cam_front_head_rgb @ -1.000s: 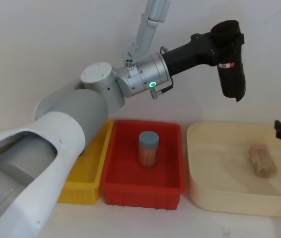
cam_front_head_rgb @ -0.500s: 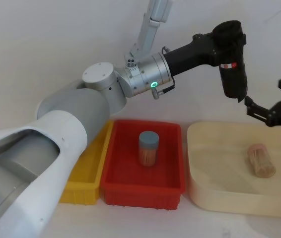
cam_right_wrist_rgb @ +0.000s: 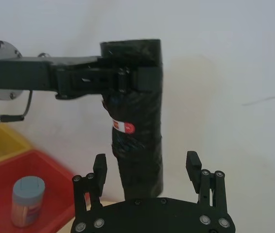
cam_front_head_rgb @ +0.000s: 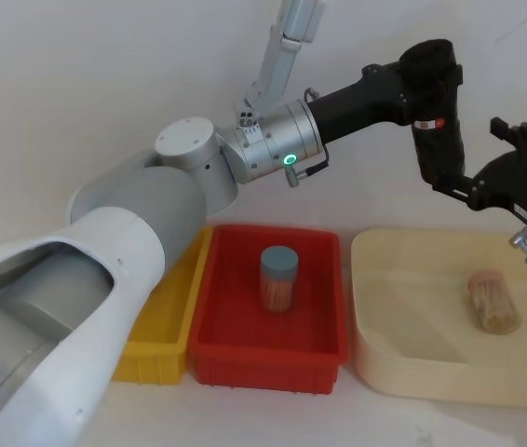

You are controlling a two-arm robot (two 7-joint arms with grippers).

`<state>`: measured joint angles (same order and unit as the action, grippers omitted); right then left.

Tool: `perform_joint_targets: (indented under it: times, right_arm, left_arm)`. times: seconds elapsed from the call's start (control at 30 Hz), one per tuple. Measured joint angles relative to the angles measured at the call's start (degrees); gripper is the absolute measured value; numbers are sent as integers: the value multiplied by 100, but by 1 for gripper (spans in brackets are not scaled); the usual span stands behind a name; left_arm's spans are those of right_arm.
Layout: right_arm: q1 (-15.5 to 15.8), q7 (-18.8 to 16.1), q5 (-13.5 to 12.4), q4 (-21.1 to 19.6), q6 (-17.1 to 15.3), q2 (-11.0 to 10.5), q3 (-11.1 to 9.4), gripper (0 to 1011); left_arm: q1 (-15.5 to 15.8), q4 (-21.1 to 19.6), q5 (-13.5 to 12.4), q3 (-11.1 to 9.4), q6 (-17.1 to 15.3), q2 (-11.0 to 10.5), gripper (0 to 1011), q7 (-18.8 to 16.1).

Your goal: Pick up the garbage bag with the one hand and transfer it to the other hand.

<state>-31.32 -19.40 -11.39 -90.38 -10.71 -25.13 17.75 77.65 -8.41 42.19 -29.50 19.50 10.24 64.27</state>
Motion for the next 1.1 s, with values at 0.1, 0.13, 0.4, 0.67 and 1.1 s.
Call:
perform_joint_targets:
  times: [0.1, 0.13, 0.4, 0.67, 1.1]
  right_arm:
    - [-82, -35, 69, 30, -16, 34, 54, 999]
    - [-104, -41, 78, 39, -18, 44, 68, 999]
    - [-329, -114, 250, 206, -76, 153, 236, 999]
    - [-586, -95, 467, 530, -136, 356, 415, 999]
    - [-796, -17, 648, 805, -168, 535, 545, 792]
  left_arm:
    - [1, 3, 1, 0, 2, 1, 351, 1]
    - [1, 4, 2, 0, 2, 2, 351, 1]
    - [4, 10, 2, 0, 3, 5, 351, 5]
    - [8, 16, 2, 0, 3, 8, 351, 5]
    - [8, 16, 1, 0, 3, 8, 351, 4]
